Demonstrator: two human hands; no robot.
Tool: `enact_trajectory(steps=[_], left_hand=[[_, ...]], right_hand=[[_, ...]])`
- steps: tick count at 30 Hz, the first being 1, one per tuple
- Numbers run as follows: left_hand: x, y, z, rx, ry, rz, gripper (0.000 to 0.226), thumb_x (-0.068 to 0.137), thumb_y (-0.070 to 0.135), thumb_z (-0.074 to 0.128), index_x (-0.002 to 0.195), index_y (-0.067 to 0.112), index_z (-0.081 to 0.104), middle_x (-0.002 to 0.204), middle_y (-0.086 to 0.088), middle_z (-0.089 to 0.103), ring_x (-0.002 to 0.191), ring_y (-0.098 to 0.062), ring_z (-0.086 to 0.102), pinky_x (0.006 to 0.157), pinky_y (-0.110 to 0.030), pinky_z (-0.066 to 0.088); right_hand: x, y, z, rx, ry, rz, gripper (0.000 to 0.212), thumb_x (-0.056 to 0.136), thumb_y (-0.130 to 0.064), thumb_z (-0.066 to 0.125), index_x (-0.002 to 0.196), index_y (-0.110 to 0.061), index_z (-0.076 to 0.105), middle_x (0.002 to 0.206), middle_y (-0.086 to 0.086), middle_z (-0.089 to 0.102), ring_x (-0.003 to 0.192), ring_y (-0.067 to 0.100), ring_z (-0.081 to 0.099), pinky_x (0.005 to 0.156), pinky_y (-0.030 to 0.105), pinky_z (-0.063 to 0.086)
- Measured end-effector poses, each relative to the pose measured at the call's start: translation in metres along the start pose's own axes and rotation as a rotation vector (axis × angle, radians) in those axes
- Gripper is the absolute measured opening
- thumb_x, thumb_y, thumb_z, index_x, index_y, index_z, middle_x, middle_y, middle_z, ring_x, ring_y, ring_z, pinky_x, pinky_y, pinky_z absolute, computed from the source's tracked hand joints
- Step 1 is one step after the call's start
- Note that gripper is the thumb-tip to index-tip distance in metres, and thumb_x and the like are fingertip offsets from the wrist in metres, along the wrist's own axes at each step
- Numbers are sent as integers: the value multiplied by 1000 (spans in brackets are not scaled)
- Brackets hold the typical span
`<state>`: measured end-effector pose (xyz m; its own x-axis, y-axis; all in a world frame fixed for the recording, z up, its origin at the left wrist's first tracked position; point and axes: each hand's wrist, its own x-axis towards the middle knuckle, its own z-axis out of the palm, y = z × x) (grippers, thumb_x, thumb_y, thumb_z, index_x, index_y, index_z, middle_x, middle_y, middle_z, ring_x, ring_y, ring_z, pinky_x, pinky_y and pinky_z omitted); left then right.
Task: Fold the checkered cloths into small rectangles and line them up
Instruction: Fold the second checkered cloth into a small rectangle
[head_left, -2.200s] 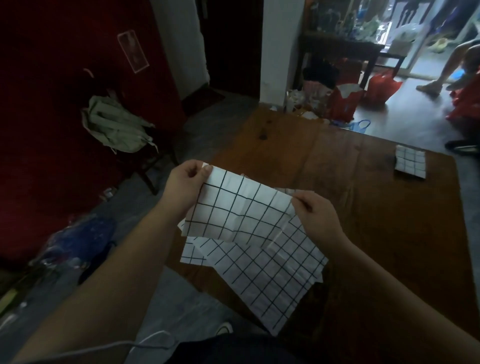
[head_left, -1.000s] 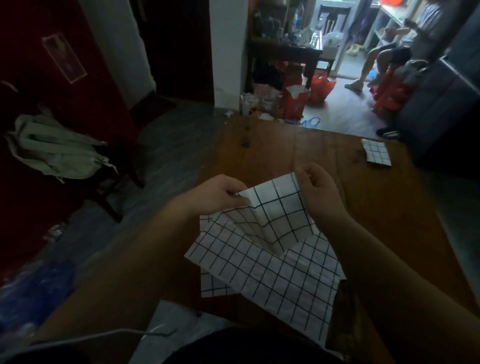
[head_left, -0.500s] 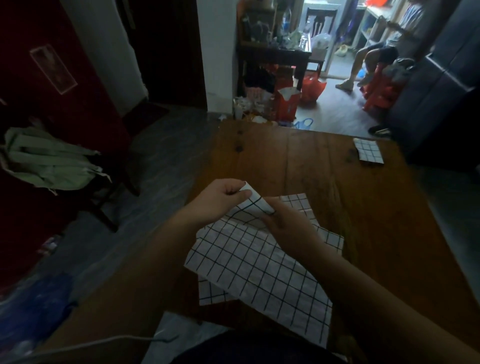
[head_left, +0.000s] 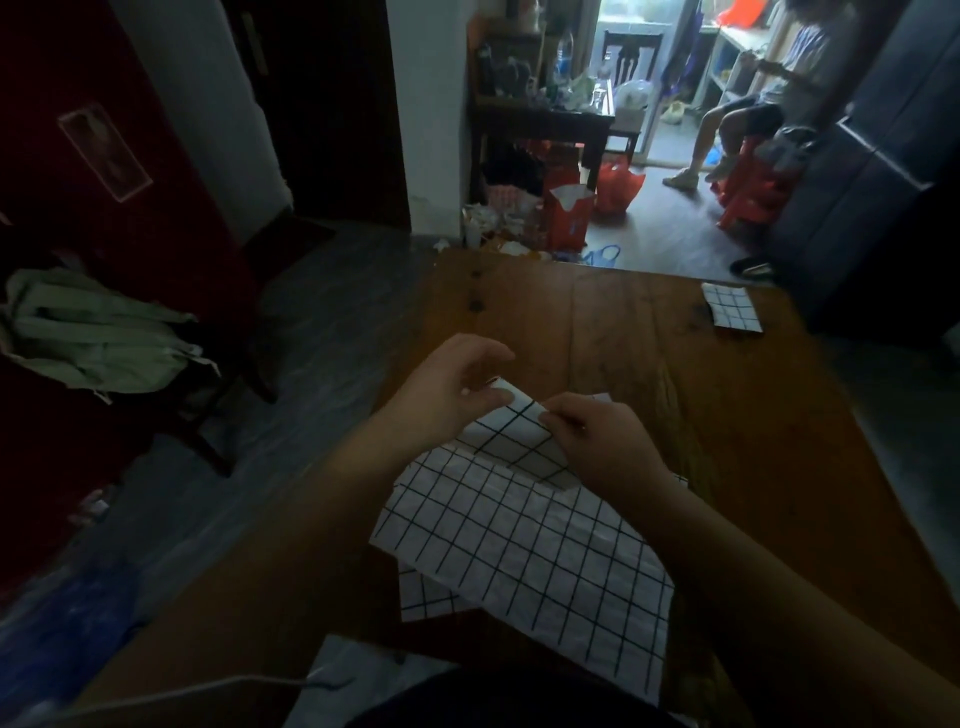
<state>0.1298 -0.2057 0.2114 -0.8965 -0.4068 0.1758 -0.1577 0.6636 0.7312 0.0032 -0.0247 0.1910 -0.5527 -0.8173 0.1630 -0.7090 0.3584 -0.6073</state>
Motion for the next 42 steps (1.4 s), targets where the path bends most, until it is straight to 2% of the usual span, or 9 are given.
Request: enact_trajectory(steps=[6,12,17,23,26,29,33,38,42], left_hand=[[5,8,1,8,-94,-34,5,96,36,68,96,33,73,94,17,70,90,5,64,78,-18,47],[2,15,7,-32,-84,10,11,97,29,67,98,24,77,82,15,69,75,7,61,66,-7,45],[-3,18,4,-86,-72,17,14,99,24,65,100,18,78,70,25,66,68,9,59,63,-8,43],[-14,16,0,-175,-184,-50,10,99,31,65,105,40,65,92,19,70,82,14,64,68,-9,47],[-20,2,-2,-219,-166,-101,13,102,27,59,109,34,68,105,13,74,92,0,71,77,-23,59],[-25,-3,-2,-266,-86,-173,13,102,24,59,108,29,69,103,7,74,83,-6,71,70,-22,58],[-28,3,-1,-289,-29,-183,11,101,16,62,100,24,70,95,10,73,72,-1,70,62,-13,53],[-30,4,-1,-257,20,-174,12,98,17,66,95,28,69,93,11,72,68,-4,71,63,-17,56],[-31,2,0,-339,79,-172,11,98,13,66,100,22,73,96,1,76,81,-11,74,71,-23,61]], right_hand=[[0,-1,-4,-57,8,-6,14,101,-34,55,98,-31,68,73,-11,63,65,2,58,62,30,52],[-1,-10,-3,1,38,-3,16,100,-35,57,93,-28,69,63,-7,58,55,6,52,54,25,38],[-5,-14,-5,90,12,14,17,101,-32,58,91,-26,70,69,-4,63,62,9,56,60,30,46],[-5,-15,-10,288,116,145,21,102,-28,55,92,-24,73,78,-3,69,71,18,64,63,35,52],[-8,-9,-14,403,145,190,24,103,-27,54,88,-24,72,75,-4,68,66,4,60,58,21,46],[-12,-7,-12,476,127,214,25,103,-26,54,89,-18,73,78,8,68,67,11,60,62,29,49],[-13,-14,-7,524,137,168,17,101,-21,58,103,-23,75,90,-5,75,83,5,70,74,28,58],[-14,-15,-5,496,184,130,20,100,-20,59,86,-26,73,79,-5,69,74,8,64,69,35,54],[-16,-14,-6,523,183,141,27,100,-15,58,80,-30,70,75,-7,69,70,4,61,68,34,52]])
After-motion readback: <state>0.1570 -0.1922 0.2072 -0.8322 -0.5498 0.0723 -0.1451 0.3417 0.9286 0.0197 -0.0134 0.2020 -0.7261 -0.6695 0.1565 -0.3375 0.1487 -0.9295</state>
